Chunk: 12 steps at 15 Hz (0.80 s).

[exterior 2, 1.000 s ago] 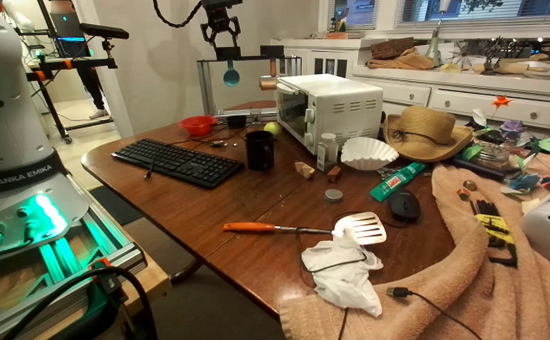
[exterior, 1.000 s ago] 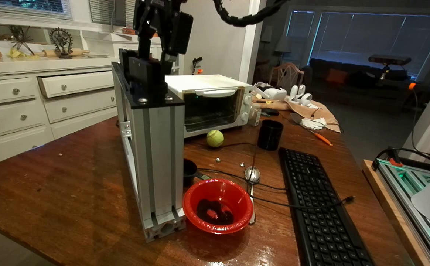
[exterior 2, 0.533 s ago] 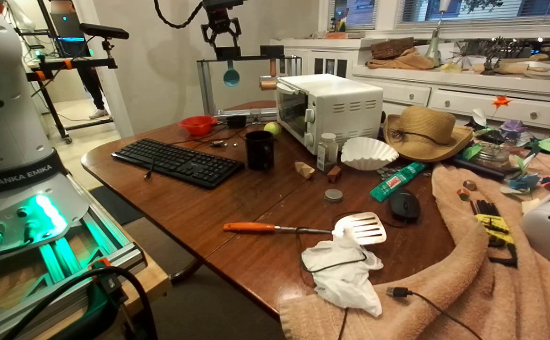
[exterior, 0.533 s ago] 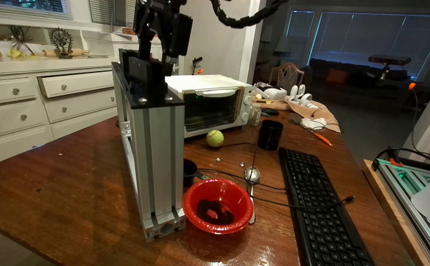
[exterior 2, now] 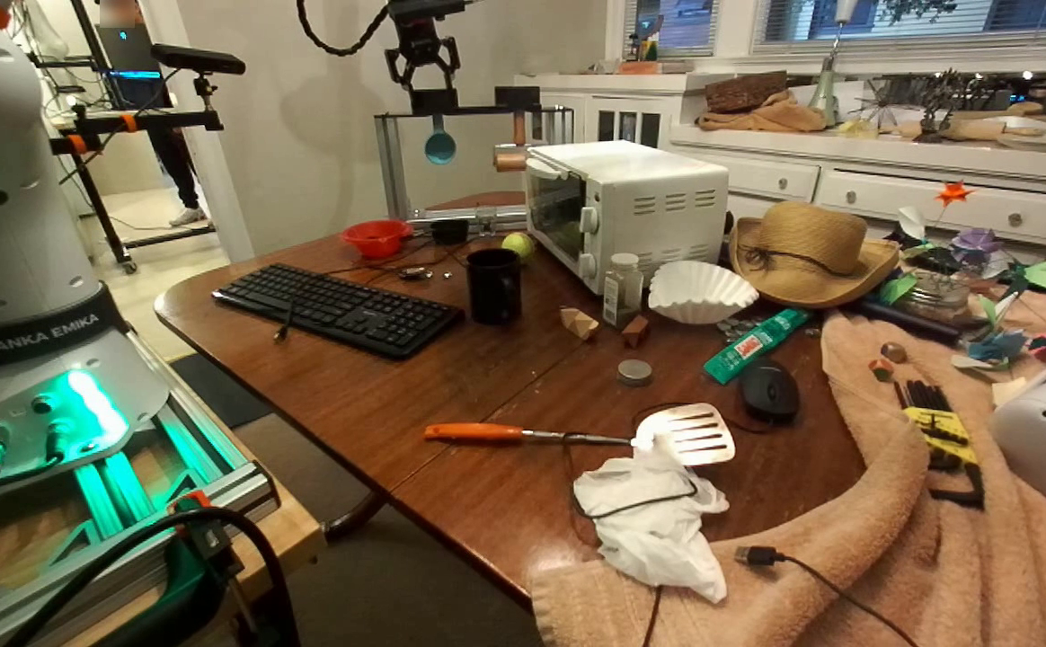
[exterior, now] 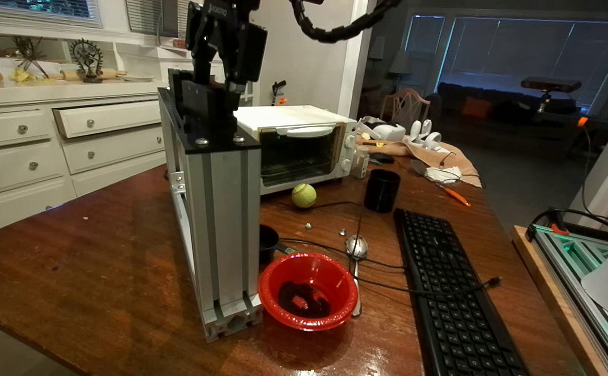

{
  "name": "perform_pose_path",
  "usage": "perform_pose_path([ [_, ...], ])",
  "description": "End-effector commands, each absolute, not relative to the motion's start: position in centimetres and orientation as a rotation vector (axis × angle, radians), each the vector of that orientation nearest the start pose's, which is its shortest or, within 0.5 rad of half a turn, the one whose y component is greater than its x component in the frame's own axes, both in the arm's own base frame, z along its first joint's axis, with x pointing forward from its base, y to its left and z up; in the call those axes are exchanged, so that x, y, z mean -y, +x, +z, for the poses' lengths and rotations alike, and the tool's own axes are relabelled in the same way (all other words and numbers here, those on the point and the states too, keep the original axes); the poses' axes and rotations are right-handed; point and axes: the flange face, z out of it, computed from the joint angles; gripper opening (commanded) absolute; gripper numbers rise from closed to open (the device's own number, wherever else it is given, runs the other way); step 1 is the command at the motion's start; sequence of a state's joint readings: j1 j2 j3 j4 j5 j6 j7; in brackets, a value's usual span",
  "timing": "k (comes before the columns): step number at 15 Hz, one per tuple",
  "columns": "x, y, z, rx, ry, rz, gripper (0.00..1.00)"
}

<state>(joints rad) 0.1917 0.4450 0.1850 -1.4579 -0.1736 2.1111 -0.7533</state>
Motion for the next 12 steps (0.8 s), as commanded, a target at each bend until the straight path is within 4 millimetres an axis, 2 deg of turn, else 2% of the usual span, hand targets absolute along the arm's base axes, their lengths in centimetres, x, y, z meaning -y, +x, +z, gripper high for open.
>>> perform_pose_path([
  [1, -23.44, 67.62, 45.19, 1.806, -2.698, -0.271, 0.85],
  [5, -23.49, 67.98, 45.12, 1.79, -2.711, -0.245, 0.78],
  [9, -23.5, 68.31, 45.29, 1.756, -2.733, -0.228, 0.78],
  [12, -23.61, 68.51, 45.39, 1.725, -2.745, -0.219, 0.83],
])
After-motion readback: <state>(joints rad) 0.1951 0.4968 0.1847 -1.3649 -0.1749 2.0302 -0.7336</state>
